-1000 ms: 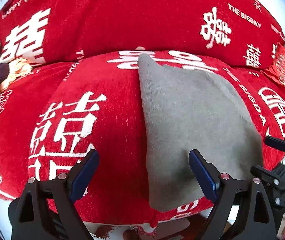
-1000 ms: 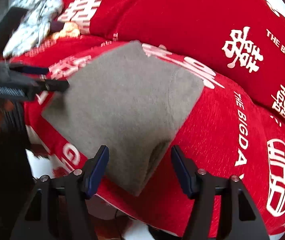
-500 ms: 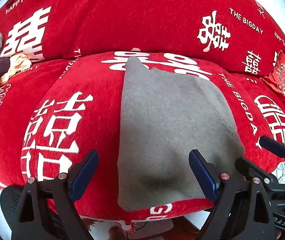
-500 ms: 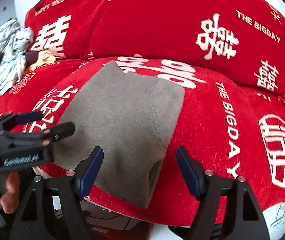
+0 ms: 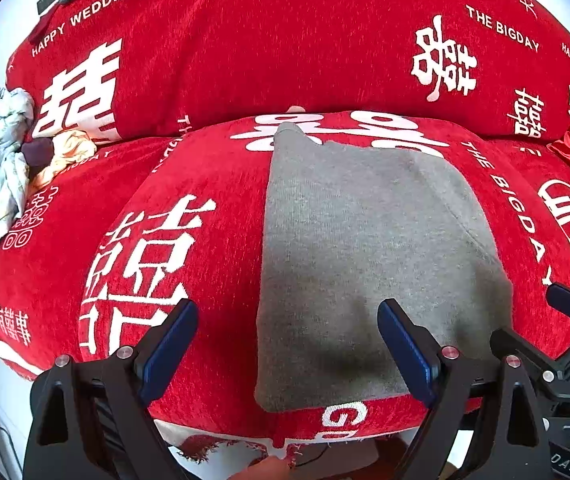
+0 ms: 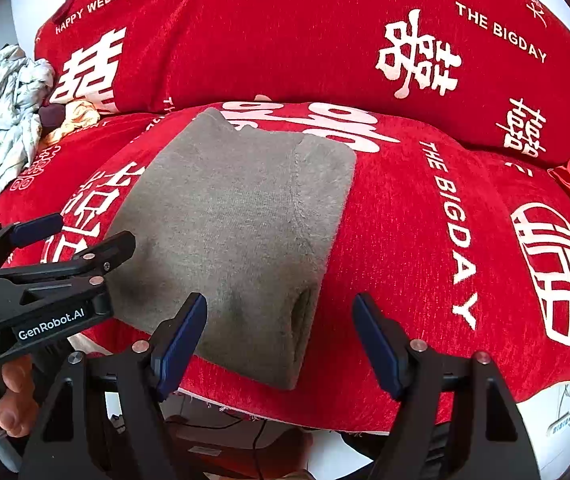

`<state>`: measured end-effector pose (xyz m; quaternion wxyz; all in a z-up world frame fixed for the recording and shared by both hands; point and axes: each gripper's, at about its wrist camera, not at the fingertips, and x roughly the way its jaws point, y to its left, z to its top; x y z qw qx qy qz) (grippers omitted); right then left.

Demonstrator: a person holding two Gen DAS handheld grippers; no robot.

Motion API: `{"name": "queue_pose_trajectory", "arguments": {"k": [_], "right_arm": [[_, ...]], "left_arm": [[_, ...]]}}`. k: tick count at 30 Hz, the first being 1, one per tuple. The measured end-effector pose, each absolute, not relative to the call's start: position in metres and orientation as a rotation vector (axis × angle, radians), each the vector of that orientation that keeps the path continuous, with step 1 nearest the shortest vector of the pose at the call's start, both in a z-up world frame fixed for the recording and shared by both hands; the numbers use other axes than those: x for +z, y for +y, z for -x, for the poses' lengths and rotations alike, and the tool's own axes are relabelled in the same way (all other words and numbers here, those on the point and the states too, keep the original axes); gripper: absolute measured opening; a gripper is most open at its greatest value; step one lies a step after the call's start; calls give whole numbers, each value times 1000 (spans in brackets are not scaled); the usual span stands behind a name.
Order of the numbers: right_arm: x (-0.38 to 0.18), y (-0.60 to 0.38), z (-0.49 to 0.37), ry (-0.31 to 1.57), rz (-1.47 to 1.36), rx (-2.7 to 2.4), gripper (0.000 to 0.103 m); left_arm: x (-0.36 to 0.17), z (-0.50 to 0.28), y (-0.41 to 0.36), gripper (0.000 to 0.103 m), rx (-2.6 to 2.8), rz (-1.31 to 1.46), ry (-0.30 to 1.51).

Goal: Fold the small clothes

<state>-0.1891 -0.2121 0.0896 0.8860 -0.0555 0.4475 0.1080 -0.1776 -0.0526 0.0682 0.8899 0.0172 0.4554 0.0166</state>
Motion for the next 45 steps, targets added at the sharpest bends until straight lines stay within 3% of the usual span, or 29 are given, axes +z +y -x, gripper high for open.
{"name": "queue_pose_trajectory", "arguments": {"k": [45], "right_arm": [[96,-206,180,903,157,194,78]], "left_arm": [[64,176,-37,92,12,58,954]]}}
